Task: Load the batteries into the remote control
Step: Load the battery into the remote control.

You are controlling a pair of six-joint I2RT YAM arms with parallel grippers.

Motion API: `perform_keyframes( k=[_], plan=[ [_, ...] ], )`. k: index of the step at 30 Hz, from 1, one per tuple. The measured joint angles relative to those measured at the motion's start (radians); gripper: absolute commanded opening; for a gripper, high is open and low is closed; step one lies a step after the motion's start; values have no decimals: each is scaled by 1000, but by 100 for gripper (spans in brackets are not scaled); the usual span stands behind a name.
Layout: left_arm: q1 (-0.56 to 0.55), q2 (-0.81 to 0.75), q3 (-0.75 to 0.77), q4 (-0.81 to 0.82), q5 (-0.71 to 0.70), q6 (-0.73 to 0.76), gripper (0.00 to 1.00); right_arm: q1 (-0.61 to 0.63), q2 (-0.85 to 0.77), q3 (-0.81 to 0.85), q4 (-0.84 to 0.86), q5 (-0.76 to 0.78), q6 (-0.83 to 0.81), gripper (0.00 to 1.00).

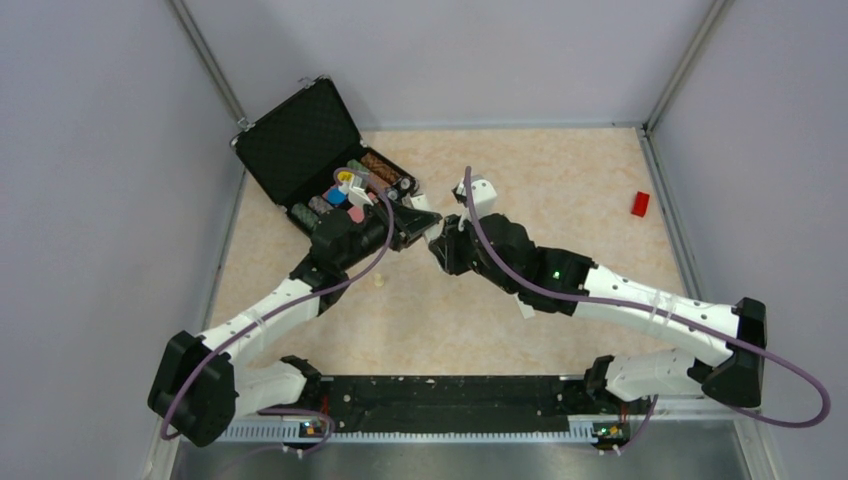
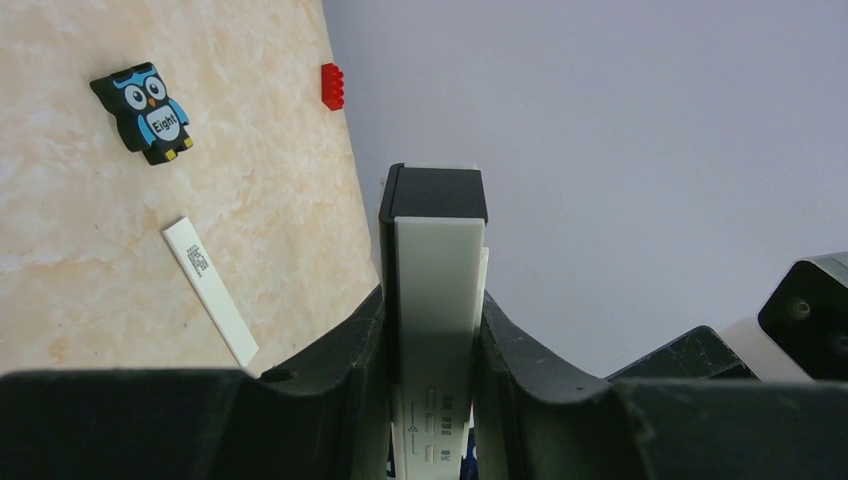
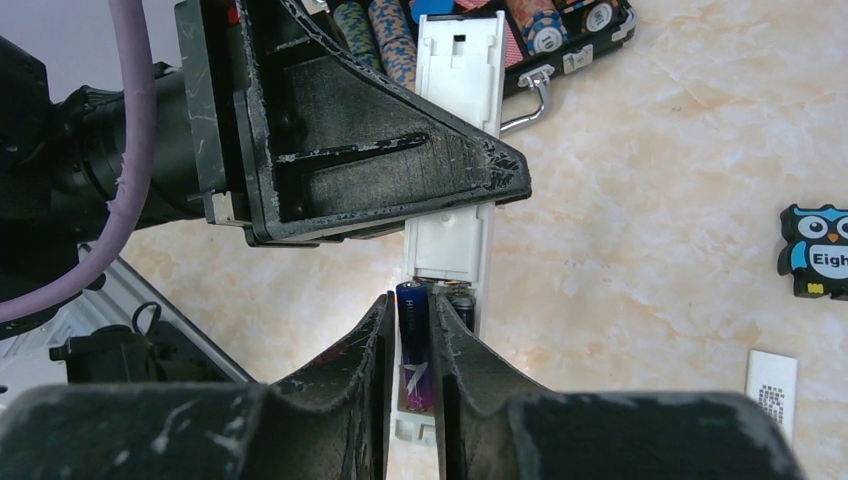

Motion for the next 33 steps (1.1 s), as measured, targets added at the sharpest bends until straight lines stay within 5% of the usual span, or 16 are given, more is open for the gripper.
perform_keyframes(
  k=[17,26,33],
  plan=[
    [0,-19,0,9,0,3,0,9,11,75,-95,-10,57,29],
    [0,-19,-1,9,-3,11,0,15,8,78,-94,8,107,54],
    [0,-37,-3,26,9,9,0,14,-42,84,-130,35,142,59]
  ],
)
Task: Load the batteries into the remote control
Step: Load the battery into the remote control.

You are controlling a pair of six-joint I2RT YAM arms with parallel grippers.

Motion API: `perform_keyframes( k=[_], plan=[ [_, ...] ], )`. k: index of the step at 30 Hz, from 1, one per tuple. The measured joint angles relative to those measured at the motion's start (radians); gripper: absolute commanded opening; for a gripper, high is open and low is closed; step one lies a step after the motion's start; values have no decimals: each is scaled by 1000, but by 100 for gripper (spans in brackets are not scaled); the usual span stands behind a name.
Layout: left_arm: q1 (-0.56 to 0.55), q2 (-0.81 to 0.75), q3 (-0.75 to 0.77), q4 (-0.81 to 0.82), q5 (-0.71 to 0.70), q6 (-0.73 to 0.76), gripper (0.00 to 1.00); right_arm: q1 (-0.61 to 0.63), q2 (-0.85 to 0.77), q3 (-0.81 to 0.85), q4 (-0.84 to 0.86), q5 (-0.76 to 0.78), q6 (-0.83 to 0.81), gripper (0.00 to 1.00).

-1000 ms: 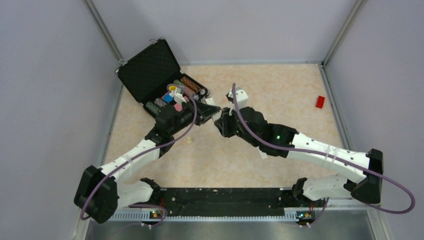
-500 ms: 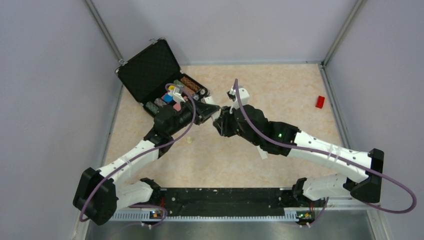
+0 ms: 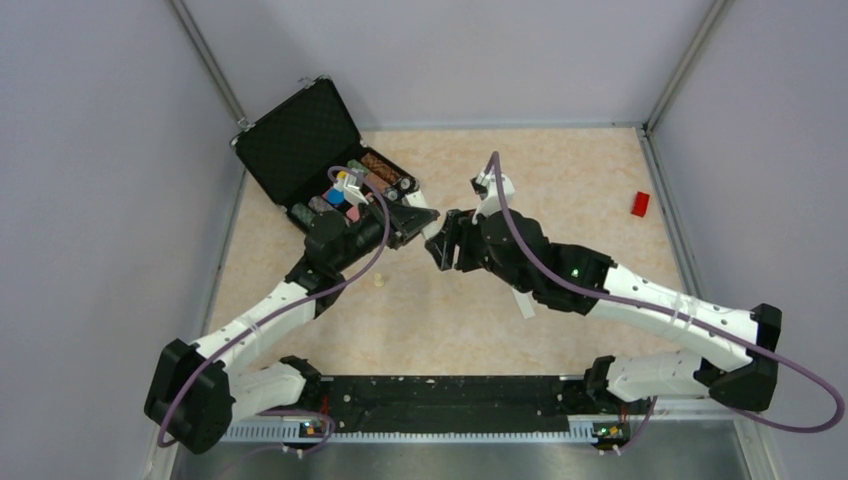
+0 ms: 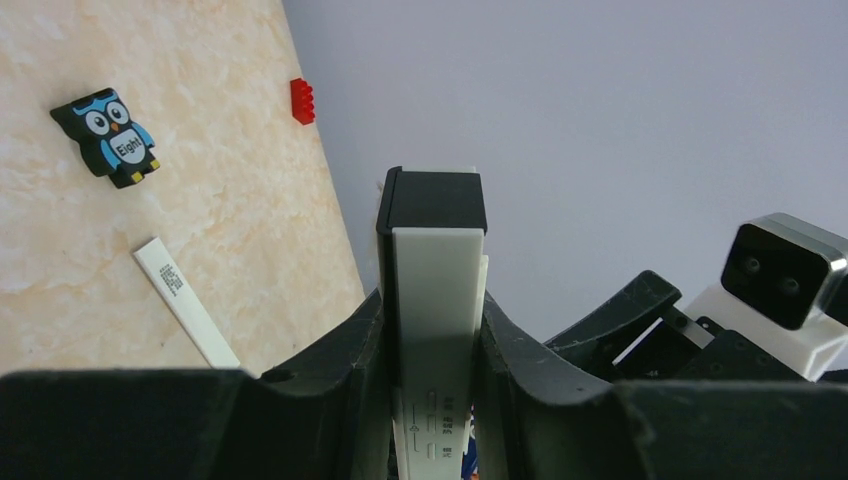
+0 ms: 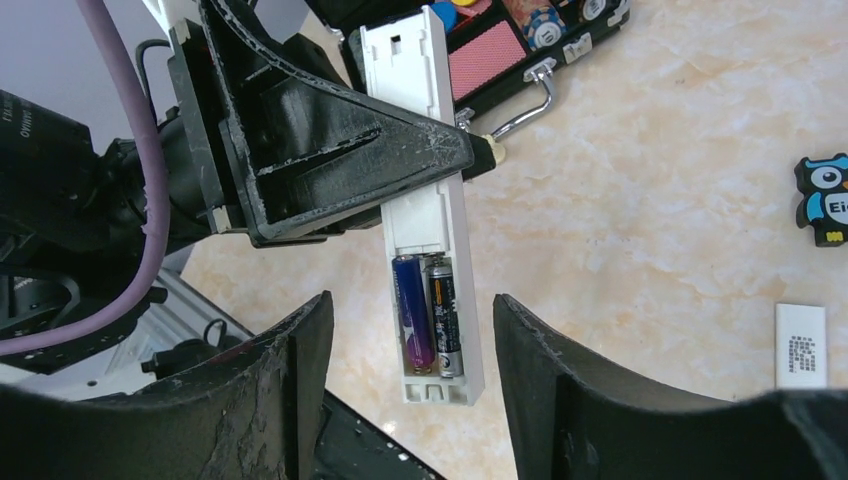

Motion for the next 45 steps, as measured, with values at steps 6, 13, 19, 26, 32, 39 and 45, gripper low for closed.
perform_keyframes(
  k=[6,13,19,26,32,39,45],
  plan=[
    [0,-6,-2,22,11,0,0,-5,-19,31,-24,-1,54,78],
    [0,-6,-9,68,37,-4,0,-79,-27,32,-68,-78,178,87],
    [0,-6,-13,101,69,-10,0,-156,-38,2,-58,-171,286,86],
    [0,-6,-13,119,95,-11,0,-188,-42,-43,-34,-261,353,71],
    [0,-6,-13,119,98,-11,0,-196,-42,-60,-15,-299,377,65],
    [0,-6,-13,116,98,-10,0,-212,-42,-82,15,-338,399,59],
    [0,-6,-13,112,95,-11,0,-216,-42,-95,38,-364,412,54]
  ],
)
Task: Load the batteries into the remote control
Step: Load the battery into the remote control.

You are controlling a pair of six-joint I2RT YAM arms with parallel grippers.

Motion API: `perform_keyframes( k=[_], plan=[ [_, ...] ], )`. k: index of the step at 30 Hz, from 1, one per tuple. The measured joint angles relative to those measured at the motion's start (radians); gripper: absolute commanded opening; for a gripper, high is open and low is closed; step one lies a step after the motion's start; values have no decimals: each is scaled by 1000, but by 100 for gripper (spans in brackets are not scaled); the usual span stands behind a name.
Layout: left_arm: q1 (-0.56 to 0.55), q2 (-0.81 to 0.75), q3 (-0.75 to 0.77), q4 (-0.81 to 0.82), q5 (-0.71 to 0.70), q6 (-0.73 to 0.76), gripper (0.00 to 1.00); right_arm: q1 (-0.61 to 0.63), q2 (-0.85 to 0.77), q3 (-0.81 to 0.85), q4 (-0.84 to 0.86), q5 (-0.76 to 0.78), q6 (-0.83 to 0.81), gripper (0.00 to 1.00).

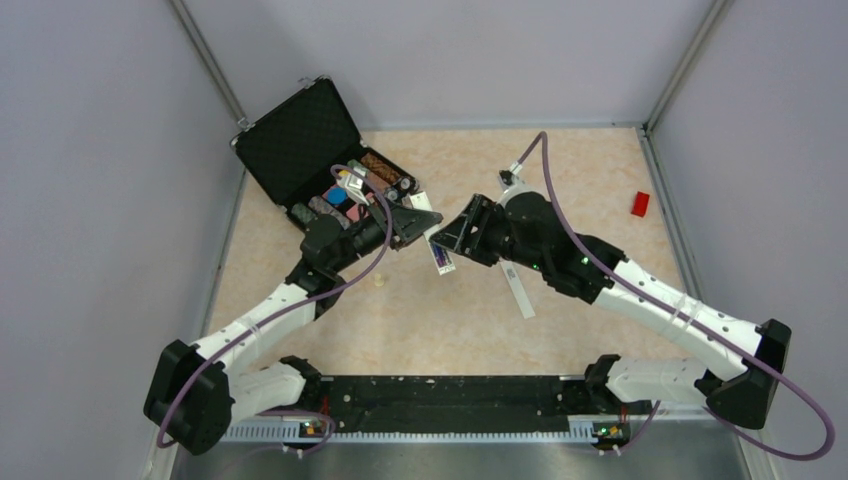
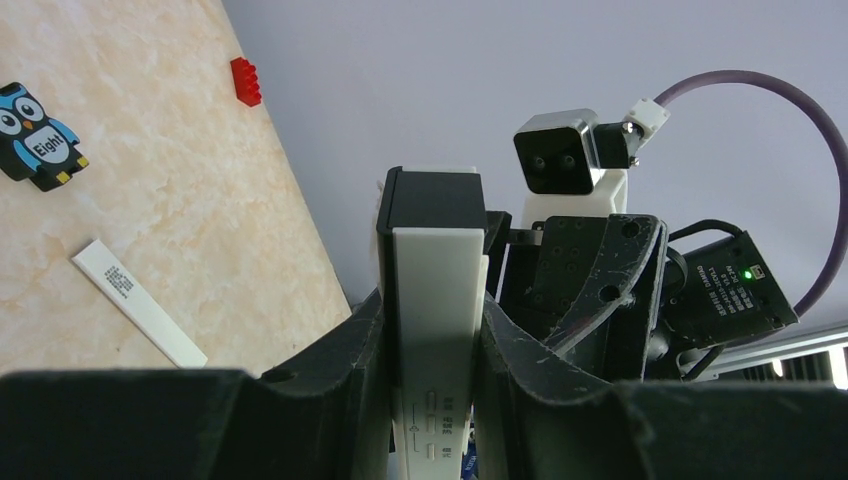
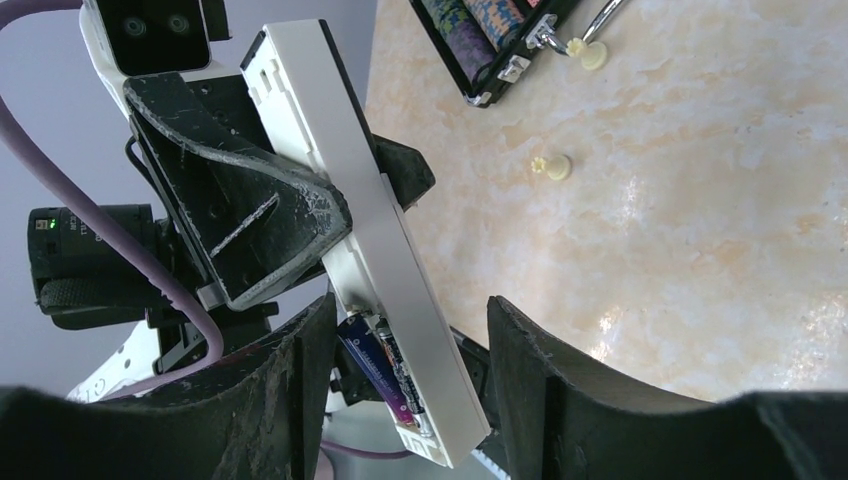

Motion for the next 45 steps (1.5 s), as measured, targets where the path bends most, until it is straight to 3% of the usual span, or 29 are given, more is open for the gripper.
perform_keyframes(
  k=[31,35,40,45],
  plan=[
    [-1,-47,0,-36,-29,-23,0,-2,-43,-98,140,-56,66,45],
    [-1,-47,1,-49,-31,-42,0,-2,-43,-103,146,-56,63,50],
    [-1,-47,10,-70,-37,-66,0,-2,-44,-112,146,-51,41,72],
    [0,-47,12,-76,-49,-81,0,-5,-48,-119,137,-33,17,81]
  ],
)
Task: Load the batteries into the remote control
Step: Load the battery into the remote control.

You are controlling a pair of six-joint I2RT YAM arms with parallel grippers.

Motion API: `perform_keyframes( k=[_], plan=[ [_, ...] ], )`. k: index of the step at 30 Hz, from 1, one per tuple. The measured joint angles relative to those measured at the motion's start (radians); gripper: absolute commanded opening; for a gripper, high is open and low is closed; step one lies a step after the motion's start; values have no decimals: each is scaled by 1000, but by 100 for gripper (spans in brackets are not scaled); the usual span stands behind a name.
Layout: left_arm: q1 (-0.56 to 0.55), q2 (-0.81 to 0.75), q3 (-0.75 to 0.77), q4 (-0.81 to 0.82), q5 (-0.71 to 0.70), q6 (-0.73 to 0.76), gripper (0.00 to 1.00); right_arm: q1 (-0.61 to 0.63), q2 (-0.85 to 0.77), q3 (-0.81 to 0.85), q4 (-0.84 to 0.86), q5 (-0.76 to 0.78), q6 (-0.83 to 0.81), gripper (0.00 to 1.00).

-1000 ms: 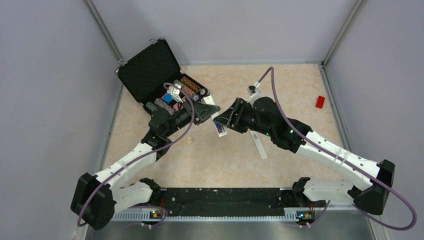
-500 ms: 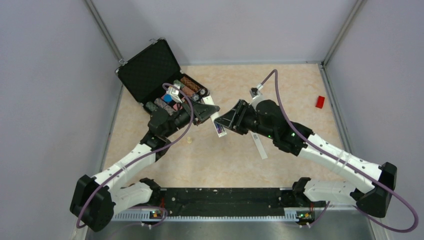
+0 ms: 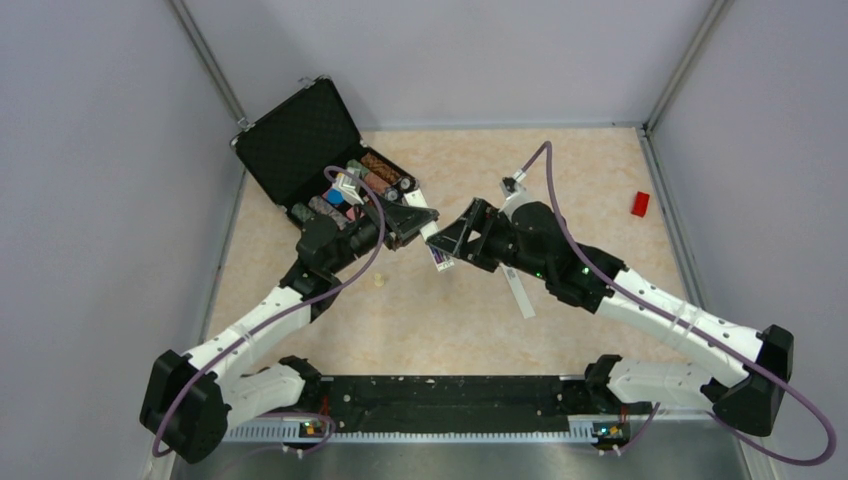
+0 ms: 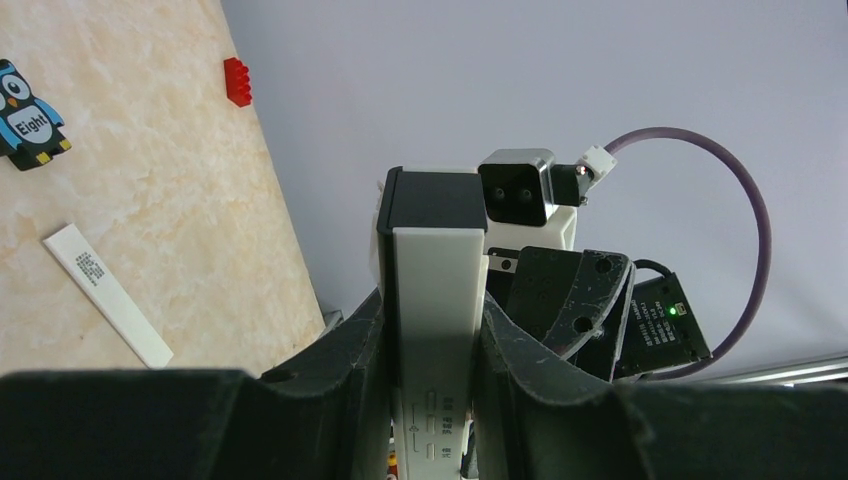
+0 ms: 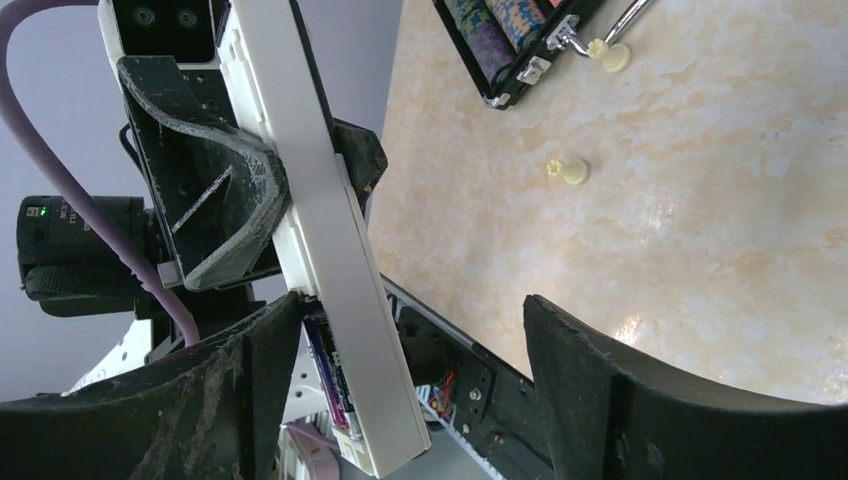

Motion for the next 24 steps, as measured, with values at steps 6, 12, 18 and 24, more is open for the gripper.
perform_keyframes(
  k=[6,12,18,24],
  plan=[
    [0,-1,0,0,-1,-6,0,-1,-3,0,0,8,-21,88],
    [0,-14,2,-3,-1,6,0,-1,-35,-11,24,3,-48,92],
    [0,-21,13,-31,-3,36,0,-1,-69,-11,72,-7,-92,92],
    [0,-21,17,-71,-6,64,0,-1,-61,8,40,-13,-213,89]
  ],
)
